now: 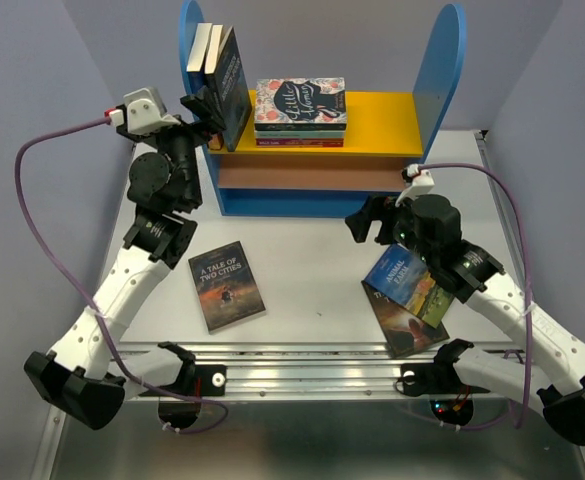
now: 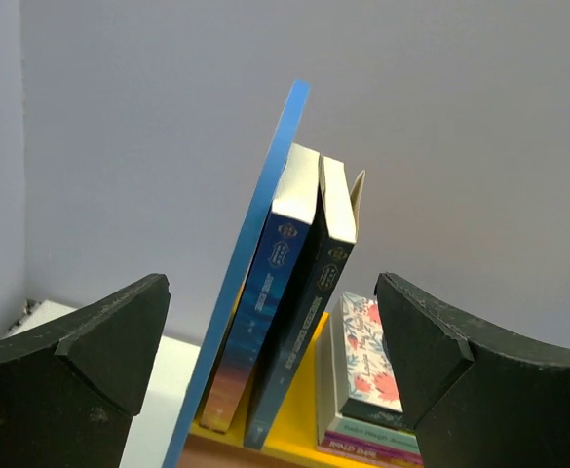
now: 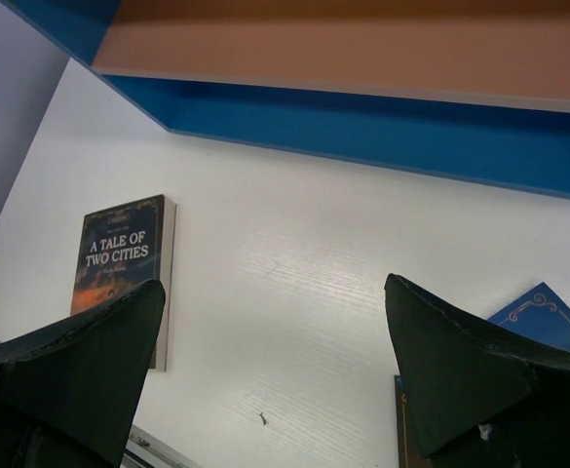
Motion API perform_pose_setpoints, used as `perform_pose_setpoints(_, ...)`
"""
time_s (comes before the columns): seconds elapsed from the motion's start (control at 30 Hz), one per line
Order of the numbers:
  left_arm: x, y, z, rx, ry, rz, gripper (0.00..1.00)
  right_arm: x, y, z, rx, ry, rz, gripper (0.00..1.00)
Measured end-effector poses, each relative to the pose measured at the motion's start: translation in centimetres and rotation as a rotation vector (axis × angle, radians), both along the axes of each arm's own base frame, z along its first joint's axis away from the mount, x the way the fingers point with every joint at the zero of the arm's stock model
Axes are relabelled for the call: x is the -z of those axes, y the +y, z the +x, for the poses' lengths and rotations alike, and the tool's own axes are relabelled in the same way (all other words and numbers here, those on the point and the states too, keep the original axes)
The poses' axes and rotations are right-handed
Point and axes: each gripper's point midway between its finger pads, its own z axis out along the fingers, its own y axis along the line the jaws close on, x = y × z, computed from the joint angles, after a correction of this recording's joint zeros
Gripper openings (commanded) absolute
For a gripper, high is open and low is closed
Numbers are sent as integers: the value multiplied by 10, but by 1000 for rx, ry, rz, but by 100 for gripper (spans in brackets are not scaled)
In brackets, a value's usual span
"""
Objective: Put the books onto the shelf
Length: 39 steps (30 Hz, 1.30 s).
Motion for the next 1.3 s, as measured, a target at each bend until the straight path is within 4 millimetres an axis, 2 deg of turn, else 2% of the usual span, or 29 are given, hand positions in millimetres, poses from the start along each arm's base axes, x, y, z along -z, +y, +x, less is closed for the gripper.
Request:
perform_pose_setpoints(0.13, 19, 0, -16, 59, 36, -62, 99, 14, -4, 3, 39, 44, -10, 100)
perform_pose_setpoints(0.2, 45, -6, -22, 111, 75, -101, 99, 31, -10, 6, 70, 92, -12, 100)
perform_pose_setpoints(0.27, 79, -14, -25, 157, 144, -116, 99, 57, -25, 10, 117, 158, -17, 100)
perform_pose_setpoints(0.3, 98, -19, -25, 180, 188, -127, 99, 74, -38, 14, 156, 205, -9, 100)
perform_pose_setpoints(0.33, 126, -26, -25, 206, 253, -129, 99, 90, -56, 18, 210, 250, -9, 100)
perform_pose_setpoints(0.37, 138, -31, -26, 225, 282, -141, 99, 108, -80, 22, 283, 299, -7, 100)
perform_pose_setpoints(0.4, 165, -41, -28, 261, 343, -151, 99, 123, -97, 22, 333, 337, -4, 100)
perform_pose_setpoints(0.47, 206, -59, -39, 333, 439, -175, 99, 149, -138, 20, 459, 414, 3, 100)
perform_pose_setpoints(0.53, 236, -74, -51, 392, 515, -179, 99, 168, -168, 15, 558, 474, 16, 100)
perform_pose_setpoints(0.67, 275, -102, -77, 501, 624, -198, 99, 192, -221, 8, 763, 555, 46, 100)
perform_pose_setpoints(0.77, 288, -112, -89, 548, 664, -212, 99, 209, -253, -8, 916, 600, 63, 100)
perform_pose_setpoints(0.83, 293, -117, -94, 572, 684, -227, 99, 220, -267, -21, 995, 629, 65, 100)
perform_pose_setpoints(0.97, 299, -122, -99, 593, 703, -245, 99, 243, -271, -44, 1066, 688, 61, 100)
perform_pose_setpoints(1.1, 306, -122, -101, 593, 720, -257, 99, 243, -269, -47, 1071, 674, 77, 100)
perform_pose_setpoints(1.23, 310, -122, -102, 589, 729, -261, 99, 241, -252, -45, 995, 674, 142, 100)
perform_pose_setpoints(1.3, 310, -121, -101, 587, 725, -262, 99, 236, -231, -47, 907, 670, 225, 100)
